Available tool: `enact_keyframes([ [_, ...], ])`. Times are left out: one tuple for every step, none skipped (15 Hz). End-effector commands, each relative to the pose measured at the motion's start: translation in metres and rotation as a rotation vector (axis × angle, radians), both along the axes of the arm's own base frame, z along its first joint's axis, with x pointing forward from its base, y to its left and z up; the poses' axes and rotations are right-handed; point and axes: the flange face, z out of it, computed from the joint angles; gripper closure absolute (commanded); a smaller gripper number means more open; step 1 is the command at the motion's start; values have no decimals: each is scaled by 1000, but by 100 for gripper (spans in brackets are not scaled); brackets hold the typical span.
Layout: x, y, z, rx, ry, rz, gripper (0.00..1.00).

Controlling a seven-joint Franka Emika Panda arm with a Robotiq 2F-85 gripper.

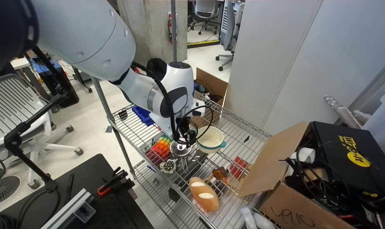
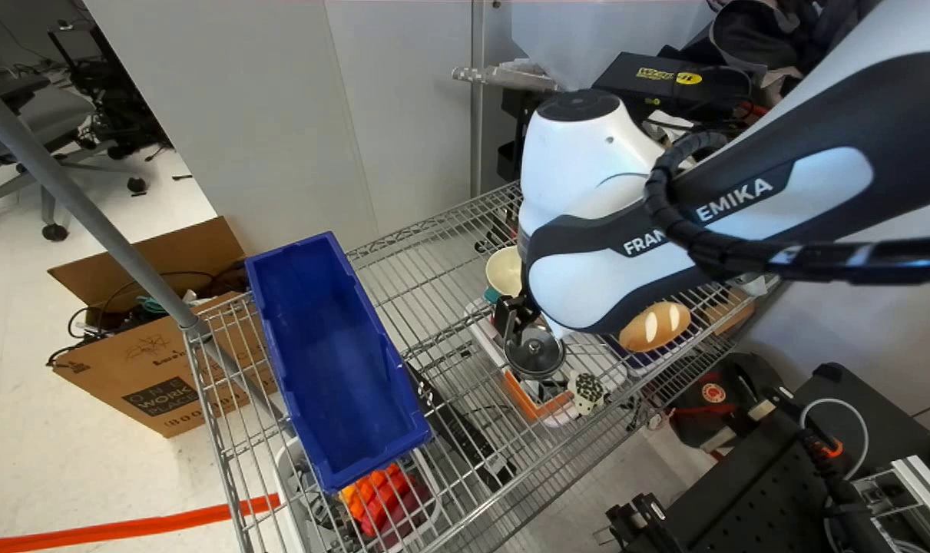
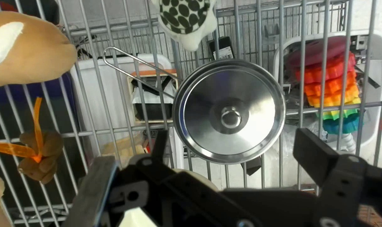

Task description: Open the silver pot

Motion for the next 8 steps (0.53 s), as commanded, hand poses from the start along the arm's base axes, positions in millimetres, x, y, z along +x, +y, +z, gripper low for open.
enact_keyframes([
  [14, 8, -11, -21, 26, -10, 0],
  [15, 9, -14, -24, 32, -11, 0],
  [16, 10, -17, -27, 39, -12, 0],
  [17, 11, -19, -30, 43, -13, 0],
  [18, 11, -22, -33, 45, -14, 0],
  [19, 11, -23, -37, 43, -12, 0],
  [20, 11, -25, -39, 47, -14, 0],
  [20, 11, -27, -41, 49, -15, 0],
])
